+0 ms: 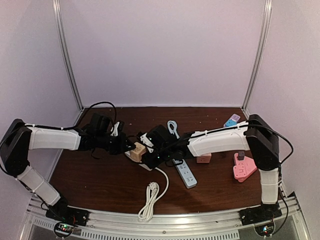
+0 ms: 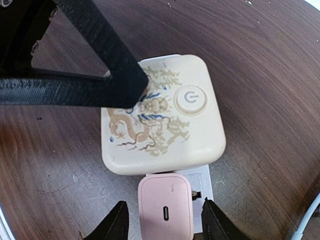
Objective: Pull the plug off the socket
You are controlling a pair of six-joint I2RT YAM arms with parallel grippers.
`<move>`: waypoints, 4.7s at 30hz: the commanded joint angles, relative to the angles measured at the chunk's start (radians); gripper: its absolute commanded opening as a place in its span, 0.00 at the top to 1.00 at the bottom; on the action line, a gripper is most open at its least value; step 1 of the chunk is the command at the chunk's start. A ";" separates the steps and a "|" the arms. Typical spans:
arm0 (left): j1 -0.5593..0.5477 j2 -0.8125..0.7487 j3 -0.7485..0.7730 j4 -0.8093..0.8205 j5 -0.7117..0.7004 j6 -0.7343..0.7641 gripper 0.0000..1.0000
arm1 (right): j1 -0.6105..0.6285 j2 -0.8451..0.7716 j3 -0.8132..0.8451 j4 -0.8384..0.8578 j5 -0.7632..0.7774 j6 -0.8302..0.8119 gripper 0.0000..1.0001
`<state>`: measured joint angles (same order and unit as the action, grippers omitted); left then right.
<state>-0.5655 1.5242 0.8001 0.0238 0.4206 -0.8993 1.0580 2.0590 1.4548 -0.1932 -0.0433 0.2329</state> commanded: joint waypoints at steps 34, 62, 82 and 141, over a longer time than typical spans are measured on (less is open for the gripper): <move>-0.058 0.078 -0.010 -0.120 -0.127 -0.033 1.00 | -0.024 -0.026 -0.030 0.036 -0.010 -0.101 0.79; -0.062 0.096 -0.096 -0.227 -0.230 -0.022 1.00 | -0.023 -0.089 0.045 -0.019 0.079 -0.089 0.92; -0.082 0.084 -0.013 -0.231 -0.223 -0.003 1.00 | -0.123 -0.198 -0.057 -0.029 0.032 -0.002 0.94; -0.059 -0.219 0.126 -0.439 -0.249 0.135 1.00 | -0.380 0.273 0.359 0.019 -0.304 0.329 0.31</move>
<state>-0.6300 1.2888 0.9264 -0.4324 0.1783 -0.7746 0.6842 2.4054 1.8088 -0.1131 -0.4202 0.6113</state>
